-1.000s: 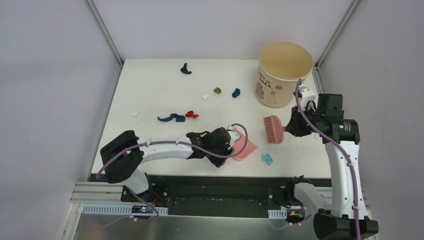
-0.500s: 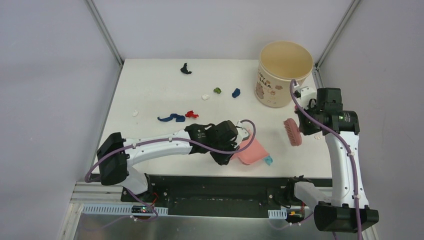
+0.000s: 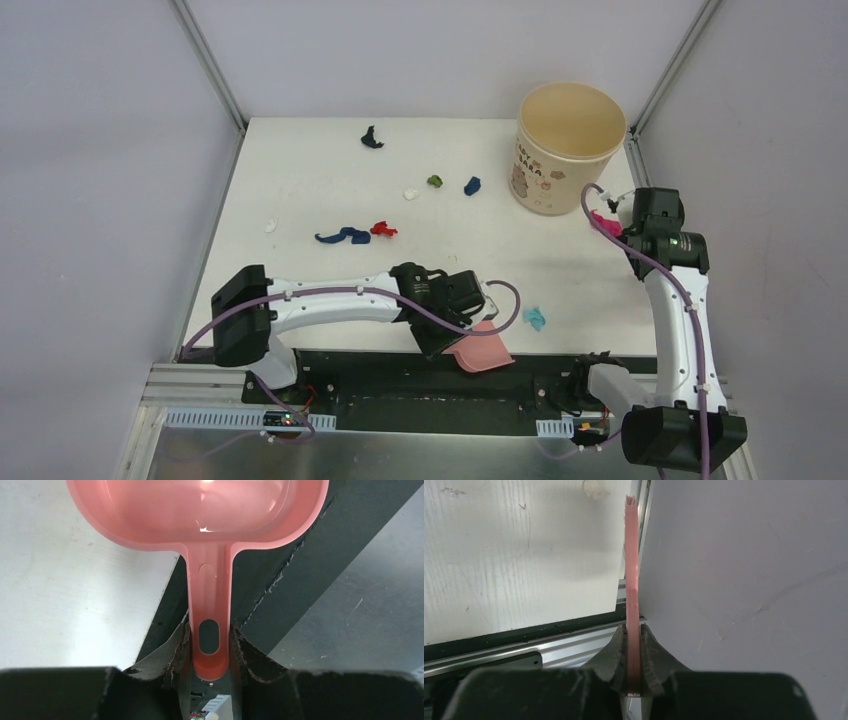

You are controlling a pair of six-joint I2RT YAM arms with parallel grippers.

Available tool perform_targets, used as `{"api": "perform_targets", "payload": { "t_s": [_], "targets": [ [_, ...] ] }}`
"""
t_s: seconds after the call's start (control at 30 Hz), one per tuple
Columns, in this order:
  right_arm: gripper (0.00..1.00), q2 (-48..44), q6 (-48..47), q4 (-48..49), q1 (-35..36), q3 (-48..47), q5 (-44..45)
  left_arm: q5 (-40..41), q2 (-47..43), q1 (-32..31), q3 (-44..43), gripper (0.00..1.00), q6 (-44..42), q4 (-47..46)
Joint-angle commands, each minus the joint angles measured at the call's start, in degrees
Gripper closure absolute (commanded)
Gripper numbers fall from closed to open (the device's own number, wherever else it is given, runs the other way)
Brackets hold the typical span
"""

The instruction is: Sweep away the paper scraps from the table

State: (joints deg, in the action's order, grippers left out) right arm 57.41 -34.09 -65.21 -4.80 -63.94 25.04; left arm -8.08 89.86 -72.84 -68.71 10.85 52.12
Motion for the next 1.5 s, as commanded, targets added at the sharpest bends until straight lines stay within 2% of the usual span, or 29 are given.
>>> {"api": "perform_targets", "payload": {
  "t_s": [0.0,0.13,0.27,0.43,0.53,0.7,0.87,0.97,1.13,1.23,1.47],
  "targets": [
    [1.00,1.09,1.08,2.69,-0.95,0.73,0.24,-1.27,3.53,-0.85,-4.96,1.00,-2.38,0.26],
    [1.00,4.04,5.27,-8.10,-0.74,-1.23,-20.04,-0.82,7.67,-0.82,-7.47,1.00,-2.78,0.03],
    [1.00,4.31,6.05,-11.40,-0.01,-1.74,-32.16,-1.07,11.38,-0.84,-10.16,1.00,-2.29,-1.79],
    [1.00,5.29,6.60,-12.17,1.48,-2.24,-39.58,-1.14,16.11,-0.87,-14.34,1.00,-2.64,-3.38],
    [1.00,7.39,8.56,-12.37,5.13,-3.07,-40.61,-0.46,19.04,-0.84,-17.24,1.00,-2.82,-4.75],
    [1.00,10.14,11.03,-14.86,11.39,-5.88,-47.92,0.21,23.65,-0.75,-22.67,1.00,-2.22,-6.22],
    [1.00,8.66,11.34,-19.93,10.43,-12.95,-48.84,2.31,23.71,-0.73,-23.03,1.00,-1.80,-8.70],
    [1.00,6.85,9.48,-20.40,9.19,-15.59,-43.08,2.34,21.21,-0.81,-18.57,1.00,-2.42,-13.02],
    [1.00,2.69,2.07,-11.69,5.33,-12.24,-16.61,1.79,16.54,-0.90,-10.79,1.00,-3.19,-20.90],
    [1.00,3.64,-1.23,-8.68,2.49,-12.45,-8.43,1.58,15.77,-0.89,-9.79,1.00,-3.53,-22.00],
    [1.00,7.72,-6.64,3.59,-9.17,-11.03,-5.71,-0.62,16.25,-0.84,-12.56,1.00,-2.28,-20.35]
  ]
}}
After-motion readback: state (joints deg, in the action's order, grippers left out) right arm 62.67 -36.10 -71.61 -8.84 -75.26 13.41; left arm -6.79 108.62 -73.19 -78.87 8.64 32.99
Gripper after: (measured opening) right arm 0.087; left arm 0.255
